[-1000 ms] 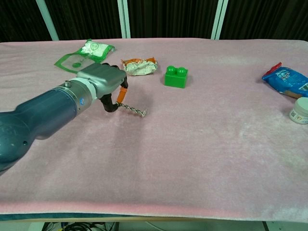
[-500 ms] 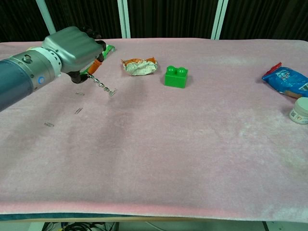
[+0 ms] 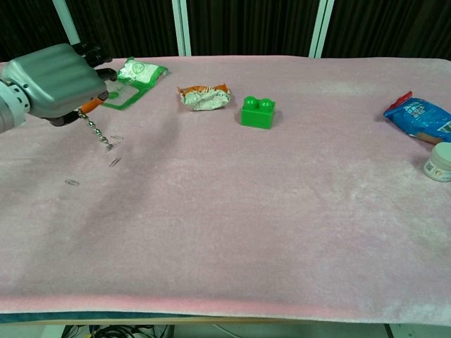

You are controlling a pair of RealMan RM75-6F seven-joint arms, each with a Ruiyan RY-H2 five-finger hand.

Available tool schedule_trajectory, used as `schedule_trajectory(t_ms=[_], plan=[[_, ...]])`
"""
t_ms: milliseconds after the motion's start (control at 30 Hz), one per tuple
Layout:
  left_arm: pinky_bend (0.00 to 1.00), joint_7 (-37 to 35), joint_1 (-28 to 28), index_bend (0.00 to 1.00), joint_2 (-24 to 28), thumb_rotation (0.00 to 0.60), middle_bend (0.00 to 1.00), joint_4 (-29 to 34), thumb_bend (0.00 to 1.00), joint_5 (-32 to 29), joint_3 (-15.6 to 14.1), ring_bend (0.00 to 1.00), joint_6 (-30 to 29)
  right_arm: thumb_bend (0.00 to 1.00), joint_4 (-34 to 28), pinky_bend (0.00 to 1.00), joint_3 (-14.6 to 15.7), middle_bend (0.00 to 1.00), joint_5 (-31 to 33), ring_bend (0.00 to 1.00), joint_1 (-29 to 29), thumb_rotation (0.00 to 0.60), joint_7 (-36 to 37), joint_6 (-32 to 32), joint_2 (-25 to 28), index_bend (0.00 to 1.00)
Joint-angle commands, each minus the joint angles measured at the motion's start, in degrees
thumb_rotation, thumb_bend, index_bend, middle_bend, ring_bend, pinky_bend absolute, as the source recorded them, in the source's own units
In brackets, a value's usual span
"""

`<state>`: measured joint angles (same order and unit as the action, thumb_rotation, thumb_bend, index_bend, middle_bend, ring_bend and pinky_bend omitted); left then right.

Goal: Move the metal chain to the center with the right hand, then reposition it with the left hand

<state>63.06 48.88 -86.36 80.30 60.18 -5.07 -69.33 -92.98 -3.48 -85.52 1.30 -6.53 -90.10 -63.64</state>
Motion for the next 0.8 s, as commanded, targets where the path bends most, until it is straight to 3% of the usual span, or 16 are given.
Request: schedule_trajectory(t_ms=[33, 533, 800], plan=[[0.00, -1.2, -1.7, 0.58, 2.1, 0.600, 0.15, 0.9, 0.40, 2.6, -1.3, 0.00, -1.4, 0.11, 0.1, 0.18, 0.0, 0.00, 0.0, 0.00, 0.0, 0.600, 0.1, 0.0, 0.0, 0.01], [0.00, -2.5, -5.7, 0.59, 5.1, 0.600, 0.16, 1.1, 0.40, 8.1, -5.2, 0.00, -0.4, 0.11, 0.1, 0.18, 0.0, 0.00, -0.2, 0.00, 0.0, 0.600, -0.1, -0.1, 0.0, 0.01], [0.00, -2.6, -7.0, 0.59, 4.2, 0.600, 0.16, -1.1, 0.40, 9.7, -5.6, 0.00, 1.4, 0.11, 0.3, 0.18, 0.0, 0.00, -0.4, 0.00, 0.0, 0.600, 0.1, -0.1, -0.1, 0.01]])
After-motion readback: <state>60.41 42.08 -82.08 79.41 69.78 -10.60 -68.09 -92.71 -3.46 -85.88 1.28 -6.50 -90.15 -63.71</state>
